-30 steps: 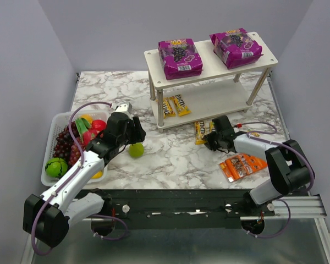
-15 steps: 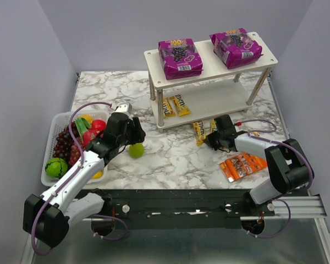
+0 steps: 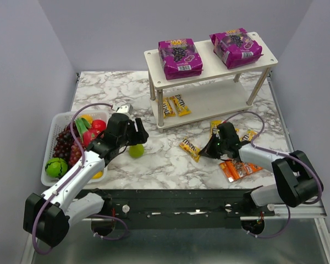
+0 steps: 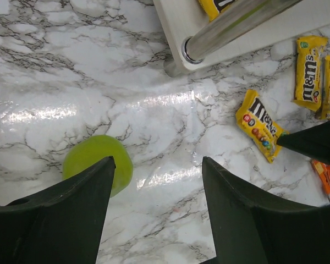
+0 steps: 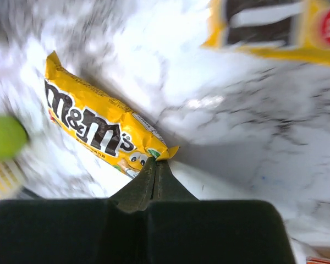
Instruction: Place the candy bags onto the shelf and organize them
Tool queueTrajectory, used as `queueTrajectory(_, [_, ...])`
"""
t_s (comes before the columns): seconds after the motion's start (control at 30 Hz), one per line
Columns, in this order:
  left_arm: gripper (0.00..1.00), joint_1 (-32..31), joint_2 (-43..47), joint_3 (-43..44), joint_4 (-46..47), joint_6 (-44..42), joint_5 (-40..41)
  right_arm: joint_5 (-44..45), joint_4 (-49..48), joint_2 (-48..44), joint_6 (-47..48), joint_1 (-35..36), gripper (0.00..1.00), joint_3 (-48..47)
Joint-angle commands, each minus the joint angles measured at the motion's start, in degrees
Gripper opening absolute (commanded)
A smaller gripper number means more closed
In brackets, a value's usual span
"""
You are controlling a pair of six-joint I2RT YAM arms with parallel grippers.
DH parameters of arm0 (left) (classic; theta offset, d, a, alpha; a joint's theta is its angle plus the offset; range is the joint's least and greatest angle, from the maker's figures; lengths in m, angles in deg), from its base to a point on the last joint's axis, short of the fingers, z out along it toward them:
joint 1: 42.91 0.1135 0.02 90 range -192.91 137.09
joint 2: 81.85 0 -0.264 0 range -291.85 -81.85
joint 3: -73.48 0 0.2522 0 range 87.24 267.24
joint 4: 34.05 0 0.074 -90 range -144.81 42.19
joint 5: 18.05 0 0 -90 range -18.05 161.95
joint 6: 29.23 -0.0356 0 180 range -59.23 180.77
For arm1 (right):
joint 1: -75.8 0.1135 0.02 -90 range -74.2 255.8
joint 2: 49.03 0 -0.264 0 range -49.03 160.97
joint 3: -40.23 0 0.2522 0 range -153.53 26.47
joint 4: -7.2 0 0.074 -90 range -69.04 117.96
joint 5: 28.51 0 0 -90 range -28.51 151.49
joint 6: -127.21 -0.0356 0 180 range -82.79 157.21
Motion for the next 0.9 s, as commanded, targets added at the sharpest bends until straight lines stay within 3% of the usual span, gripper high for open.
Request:
queueTrajectory(0.0, [0.78, 0.38, -1.48, -1.65, 2.19, 0.18, -4.62, -6.23, 2.51, -2.17, 12.65, 5.53, 0.01, 0.88])
queueTrajectory(0.23, [0.9, -0.76, -6.13, -2.36, 4.03, -0.79, -11.21, -1.32, 2.33, -2.09, 14.6, 11.97, 0.01, -0.79])
queueTrajectory(0.3, [0.91, -1.82, -7.01, -2.53, 5.09, -0.26, -12.18, -0.08, 2.51, -2.18, 13.19, 12.06, 0.12, -0.62])
queueTrajectory(0.33, [0.91, -2.87, -8.06, -2.36, 5.35, -0.08, -12.18, 0.88, 2.42, -2.61, 11.79, 12.06, 0.29, -0.35])
queueTrajectory(0.47, [0.89, -5.15, -10.71, -1.92, 6.4, 1.23, -12.53, 2.12, 2.42, -5.69, 9.06, 12.24, 0.53, 1.05])
queueTrajectory(0.87, [0.82, -7.97, -17.74, -0.16, 9.66, 3.43, -14.46, -3.5, 0.58, -3.23, 4.93, 12.5, 0.54, 2.28])
